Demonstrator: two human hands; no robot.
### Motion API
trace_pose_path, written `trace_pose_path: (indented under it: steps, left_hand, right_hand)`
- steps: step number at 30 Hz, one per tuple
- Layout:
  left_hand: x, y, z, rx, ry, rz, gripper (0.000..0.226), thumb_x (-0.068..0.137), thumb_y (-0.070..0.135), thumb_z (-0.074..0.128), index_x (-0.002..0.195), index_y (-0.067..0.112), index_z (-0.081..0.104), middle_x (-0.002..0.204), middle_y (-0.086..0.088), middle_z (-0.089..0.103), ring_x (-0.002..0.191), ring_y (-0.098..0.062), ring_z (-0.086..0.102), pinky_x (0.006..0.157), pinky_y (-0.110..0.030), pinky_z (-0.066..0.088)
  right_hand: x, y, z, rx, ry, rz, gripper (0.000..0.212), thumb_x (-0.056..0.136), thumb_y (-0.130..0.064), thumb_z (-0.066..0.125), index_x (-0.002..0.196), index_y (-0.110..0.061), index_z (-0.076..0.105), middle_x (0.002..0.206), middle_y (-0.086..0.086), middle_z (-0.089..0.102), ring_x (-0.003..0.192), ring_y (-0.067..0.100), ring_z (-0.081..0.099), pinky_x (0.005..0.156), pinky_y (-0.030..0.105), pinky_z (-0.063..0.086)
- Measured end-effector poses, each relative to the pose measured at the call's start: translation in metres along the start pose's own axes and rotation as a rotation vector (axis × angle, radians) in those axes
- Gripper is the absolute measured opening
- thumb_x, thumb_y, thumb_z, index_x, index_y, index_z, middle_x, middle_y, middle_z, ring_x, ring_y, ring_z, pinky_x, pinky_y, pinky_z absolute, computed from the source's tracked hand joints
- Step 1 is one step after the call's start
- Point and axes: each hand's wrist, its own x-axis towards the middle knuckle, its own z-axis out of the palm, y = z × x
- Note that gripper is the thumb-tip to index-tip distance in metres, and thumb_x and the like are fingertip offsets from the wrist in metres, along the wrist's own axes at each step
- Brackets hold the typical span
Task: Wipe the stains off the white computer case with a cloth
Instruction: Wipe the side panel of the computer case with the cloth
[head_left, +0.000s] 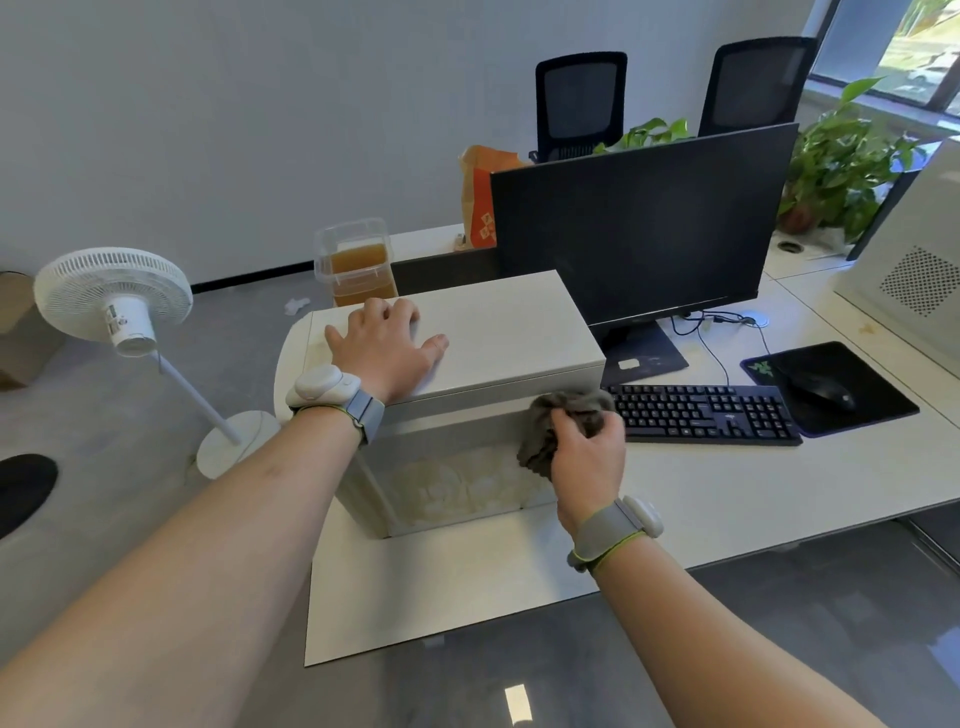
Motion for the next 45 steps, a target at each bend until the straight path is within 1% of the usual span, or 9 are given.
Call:
trace_pose_path:
  steps: [3, 8, 12, 16, 21, 25, 29, 33, 45]
  left_hand:
    - [0.000, -0.001, 0.001, 0.002, -0.006, 0.001, 0.054, 0.091, 0.073, 0.039, 0.127, 0.032, 0.047, 0.138, -0.003, 0.044, 0.128, -0.032, 0.044, 0.107, -0.060, 0.030]
    - [0.000, 0.000, 0.000, 0.012, 0.000, 0.011, 0.054, 0.092, 0.072, 0.039, 0.127, 0.032, 0.046, 0.138, -0.004, 0.044, 0.128, -0.032, 0.044, 0.108, -0.061, 0.031]
    - [0.001, -0.001, 0.000, 0.006, -0.013, 0.008, 0.054, 0.092, 0.073, 0.038, 0.127, 0.033, 0.046, 0.139, -0.003, 0.043, 0.128, -0.032, 0.043, 0.107, -0.060, 0.030]
    - [0.001, -0.002, 0.000, 0.005, -0.014, 0.016, 0.054, 0.091, 0.073, 0.037, 0.127, 0.033, 0.046, 0.139, -0.003, 0.043, 0.128, -0.032, 0.044, 0.107, -0.060, 0.030]
    - [-0.001, -0.003, 0.001, 0.005, -0.001, 0.018, 0.052, 0.093, 0.072, 0.038, 0.127, 0.033, 0.046, 0.138, -0.003, 0.044, 0.128, -0.031, 0.044, 0.108, -0.060, 0.029]
    - [0.001, -0.001, 0.001, -0.005, -0.001, 0.021, 0.052, 0.094, 0.072, 0.038, 0.129, 0.034, 0.047, 0.138, -0.002, 0.044, 0.128, -0.030, 0.044, 0.109, -0.060, 0.028]
    - [0.000, -0.002, 0.000, -0.004, -0.004, 0.023, 0.052, 0.094, 0.071, 0.039, 0.129, 0.034, 0.046, 0.138, -0.003, 0.044, 0.128, -0.030, 0.044, 0.109, -0.061, 0.029]
    - [0.000, -0.001, 0.000, -0.007, -0.003, 0.023, 0.051, 0.094, 0.071, 0.039, 0.128, 0.034, 0.047, 0.138, -0.003, 0.044, 0.127, -0.030, 0.044, 0.108, -0.060, 0.029]
    - [-0.002, -0.002, 0.001, -0.015, -0.004, 0.021, 0.050, 0.094, 0.070, 0.040, 0.126, 0.034, 0.048, 0.137, -0.003, 0.045, 0.127, -0.030, 0.045, 0.108, -0.060, 0.029]
  right_hand:
    - [-0.007, -0.004, 0.006, -0.134, -0.195, -0.052, 0.022, 0.083, -0.028, 0.078, 0.093, -0.015, 0.063, 0.094, 0.010, 0.070, 0.093, 0.031, 0.069, 0.079, 0.053, 0.062]
    - [-0.009, -0.022, 0.013, 0.048, -0.051, -0.135, 0.018, 0.092, -0.021, 0.071, 0.106, -0.020, 0.059, 0.100, -0.002, 0.070, 0.094, 0.014, 0.069, 0.082, 0.034, 0.060]
    - [-0.014, -0.028, 0.018, -0.179, -0.408, -0.110, 0.015, 0.089, -0.012, 0.073, 0.101, -0.015, 0.064, 0.094, 0.001, 0.074, 0.087, 0.015, 0.072, 0.081, 0.042, 0.063]
    - [-0.014, -0.031, 0.015, 0.015, -0.152, -0.182, 0.017, 0.091, -0.013, 0.068, 0.104, -0.018, 0.058, 0.100, 0.000, 0.069, 0.091, 0.014, 0.067, 0.081, 0.033, 0.059]
    - [-0.019, -0.030, 0.021, -0.117, -0.340, -0.112, 0.017, 0.091, -0.012, 0.070, 0.104, -0.015, 0.059, 0.099, 0.002, 0.071, 0.093, 0.021, 0.070, 0.084, 0.043, 0.062]
    - [-0.010, -0.038, 0.014, 0.018, -0.138, -0.258, 0.018, 0.090, -0.009, 0.069, 0.102, -0.016, 0.058, 0.099, -0.003, 0.070, 0.093, 0.012, 0.068, 0.087, 0.033, 0.058]
    - [-0.002, -0.031, 0.013, -0.019, -0.142, -0.122, 0.020, 0.084, -0.012, 0.075, 0.098, -0.019, 0.061, 0.097, 0.001, 0.072, 0.093, 0.019, 0.070, 0.088, 0.051, 0.060]
    - [-0.001, -0.040, 0.010, 0.048, -0.107, -0.266, 0.020, 0.087, -0.008, 0.073, 0.101, -0.017, 0.063, 0.098, 0.000, 0.073, 0.093, 0.015, 0.071, 0.087, 0.037, 0.061]
    - [0.019, -0.030, -0.004, 0.091, -0.060, -0.147, 0.022, 0.087, -0.006, 0.070, 0.105, -0.019, 0.065, 0.100, 0.002, 0.074, 0.097, 0.021, 0.072, 0.086, 0.040, 0.062]
